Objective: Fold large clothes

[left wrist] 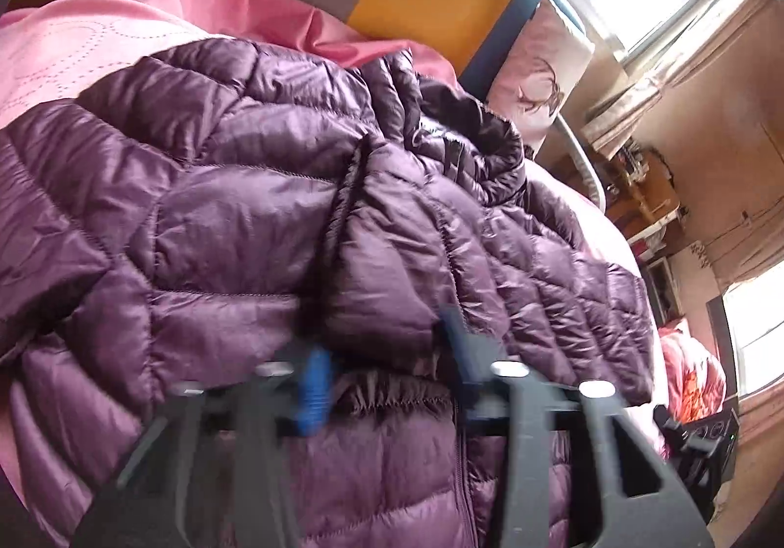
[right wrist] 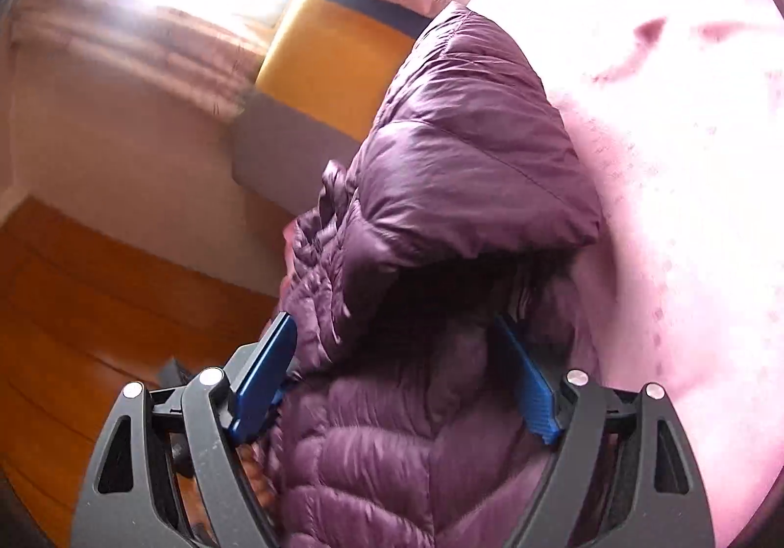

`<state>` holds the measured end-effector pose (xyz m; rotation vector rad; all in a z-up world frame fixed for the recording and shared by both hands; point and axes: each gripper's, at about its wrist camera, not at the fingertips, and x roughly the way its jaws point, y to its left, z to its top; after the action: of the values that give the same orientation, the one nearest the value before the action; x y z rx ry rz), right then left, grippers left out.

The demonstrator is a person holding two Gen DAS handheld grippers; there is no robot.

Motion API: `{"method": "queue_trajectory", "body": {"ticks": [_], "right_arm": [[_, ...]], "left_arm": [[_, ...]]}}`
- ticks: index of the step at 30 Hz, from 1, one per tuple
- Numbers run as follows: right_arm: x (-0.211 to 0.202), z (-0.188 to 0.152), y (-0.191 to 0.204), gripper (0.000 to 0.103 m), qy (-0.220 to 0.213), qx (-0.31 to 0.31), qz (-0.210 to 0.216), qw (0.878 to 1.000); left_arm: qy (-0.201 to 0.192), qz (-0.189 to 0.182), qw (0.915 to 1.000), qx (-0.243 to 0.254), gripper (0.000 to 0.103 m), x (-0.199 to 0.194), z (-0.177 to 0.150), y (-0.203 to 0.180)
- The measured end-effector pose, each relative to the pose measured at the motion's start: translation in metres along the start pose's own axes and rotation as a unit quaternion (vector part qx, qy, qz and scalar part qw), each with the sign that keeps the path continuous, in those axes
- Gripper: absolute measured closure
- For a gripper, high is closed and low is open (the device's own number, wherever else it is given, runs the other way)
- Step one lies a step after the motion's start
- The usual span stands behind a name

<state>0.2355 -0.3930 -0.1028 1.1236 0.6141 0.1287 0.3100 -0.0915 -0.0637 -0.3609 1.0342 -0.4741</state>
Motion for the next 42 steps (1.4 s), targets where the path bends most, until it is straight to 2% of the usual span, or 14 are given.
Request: {"method": "queue_trajectory", "body": {"ticks": [2,8,13,16,17,20,22,24,25,27,29,32,35,42], "right_arm": [[0.004,0.008,-0.007,0.020,-0.011,0.025,0.018,0.999],[-0.004,0.036,-0.024,0.016,-0.072,0.107,0.086,0.988],[0.006,0.047,-0.027,0.020,-0.081,0.133,0.093,0.983],[0.001,0.044,-0.033,0.040,-0.067,0.112,0.041,0.991],[-0.004,0.045,-0.033,0.041,-0.067,0.109,0.032,0.991],[-0.031,0.044,-0.030,0.041,-0.080,0.095,0.064,0.990],[-0.030,0.047,-0.015,0.030,-0.063,0.073,0.068,0.993],[-0.023,0.044,0.001,0.028,-0.032,0.047,0.070,0.996],[-0.017,0.040,0.011,0.025,-0.002,0.019,0.048,0.999],[-0.009,0.029,0.024,0.027,0.049,-0.039,-0.035,0.997],[-0.021,0.018,0.036,0.037,0.045,-0.108,-0.105,0.988],[-0.043,0.031,0.044,0.037,-0.002,-0.116,-0.098,0.988],[-0.034,0.056,0.049,0.037,-0.016,-0.113,-0.110,0.987],[0.048,0.084,0.050,0.036,0.031,-0.102,-0.135,0.985]], "left_arm": [[-0.009,-0.006,0.9999,-0.005,0.092,-0.002,0.003,0.001],[-0.084,-0.025,0.9954,-0.038,0.095,-0.058,0.009,0.026],[-0.085,0.051,0.9944,-0.037,0.095,-0.067,0.001,0.054],[-0.048,0.085,0.9951,-0.016,0.095,-0.046,-0.008,0.060],[-0.049,0.102,0.9935,0.006,0.095,-0.044,-0.011,0.054],[-0.057,0.115,0.9910,0.036,0.095,-0.046,-0.015,0.043],[-0.059,0.112,0.9912,0.038,0.095,-0.051,-0.017,0.041],[-0.070,0.121,0.9892,0.044,0.095,-0.061,-0.018,0.042],[-0.074,0.129,0.9882,0.037,0.095,-0.066,-0.019,0.047],[-0.072,0.138,0.9875,0.023,0.095,-0.071,-0.021,0.059],[-0.075,0.136,0.9877,0.018,0.095,-0.079,-0.022,0.066],[-0.078,0.147,0.9857,0.025,0.095,-0.083,-0.026,0.071],[-0.080,0.148,0.9855,0.022,0.095,-0.087,-0.028,0.075],[-0.089,0.156,0.9836,0.012,0.095,-0.101,-0.031,0.083]]}}
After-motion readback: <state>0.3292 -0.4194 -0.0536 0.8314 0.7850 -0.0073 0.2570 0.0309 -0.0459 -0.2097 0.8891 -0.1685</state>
